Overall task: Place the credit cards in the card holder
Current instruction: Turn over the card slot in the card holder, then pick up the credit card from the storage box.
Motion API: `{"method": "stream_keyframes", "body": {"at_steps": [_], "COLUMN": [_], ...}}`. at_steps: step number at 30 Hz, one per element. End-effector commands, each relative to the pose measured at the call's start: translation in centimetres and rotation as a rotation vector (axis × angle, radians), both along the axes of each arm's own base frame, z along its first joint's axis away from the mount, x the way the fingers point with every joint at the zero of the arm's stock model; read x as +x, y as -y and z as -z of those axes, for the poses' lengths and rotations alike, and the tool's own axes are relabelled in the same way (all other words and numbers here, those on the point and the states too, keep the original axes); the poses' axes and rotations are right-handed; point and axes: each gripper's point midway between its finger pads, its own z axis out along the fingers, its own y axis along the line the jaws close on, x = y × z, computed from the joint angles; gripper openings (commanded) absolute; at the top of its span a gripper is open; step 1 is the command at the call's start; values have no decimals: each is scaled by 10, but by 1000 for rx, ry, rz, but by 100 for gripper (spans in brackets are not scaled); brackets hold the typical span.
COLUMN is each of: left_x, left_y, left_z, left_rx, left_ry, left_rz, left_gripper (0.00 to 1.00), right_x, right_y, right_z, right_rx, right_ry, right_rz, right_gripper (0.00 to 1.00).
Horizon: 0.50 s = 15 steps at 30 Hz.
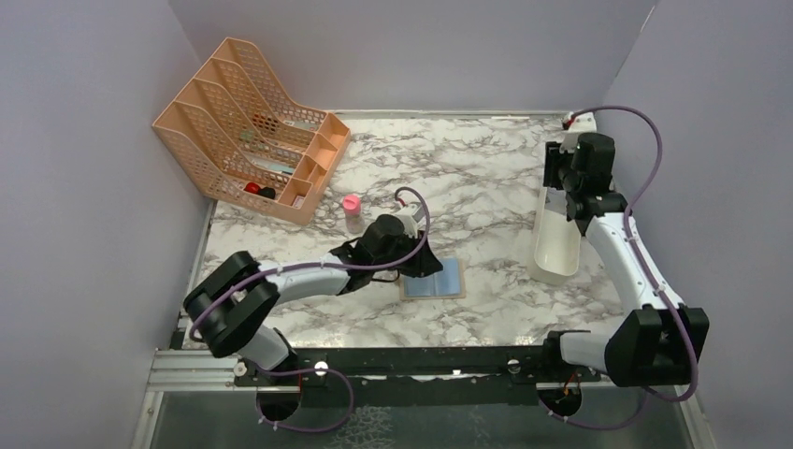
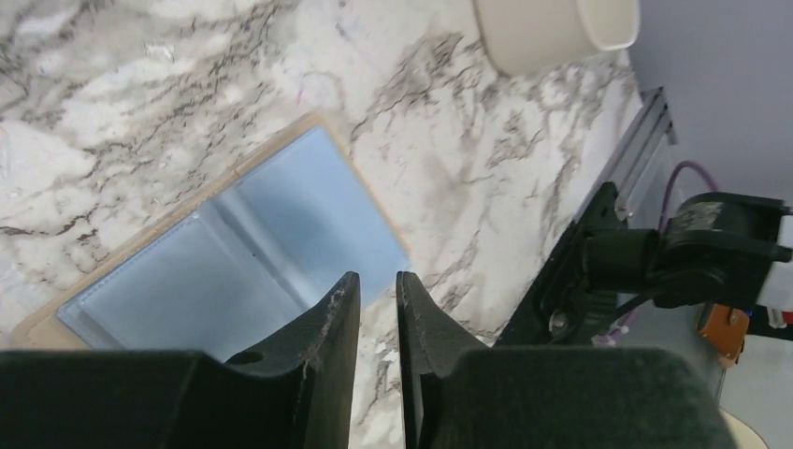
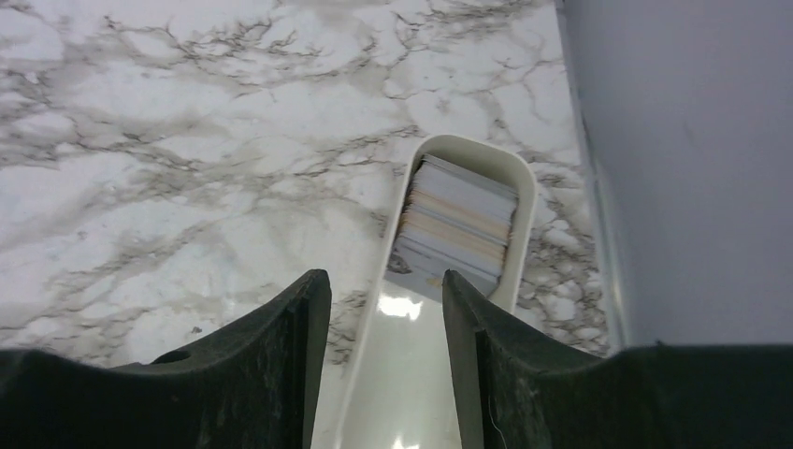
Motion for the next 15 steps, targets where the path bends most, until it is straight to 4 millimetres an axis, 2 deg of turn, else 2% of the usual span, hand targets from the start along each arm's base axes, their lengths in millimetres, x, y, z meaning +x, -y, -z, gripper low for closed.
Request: {"method": "stream_keyframes", "body": {"at_steps": [1, 8, 10, 13, 15], "left_x": [4, 4, 3, -1, -4], "left_y": [-20, -48, -58, -61, -66], "left_z": [-25, -60, -69, -89, -93], "left_rx": [35, 108, 136, 137, 157], "left_ry": [87, 182, 198, 215, 229], "left_rz": [-57, -88, -99, -78, -59], "left_gripper": [26, 38, 39, 41, 43], "right_x": [7, 18, 18, 22, 24], "right_y": [19, 60, 66, 82, 83], "right_z": [-24, 9, 22, 30, 37], "right_rx": [-252, -443, -487, -540, -546], "right_ry": [97, -173, -256, -323, -348], "right_rz": [-121, -179, -236, -258, -300], "right_gripper": [52, 52, 53, 53, 53]}}
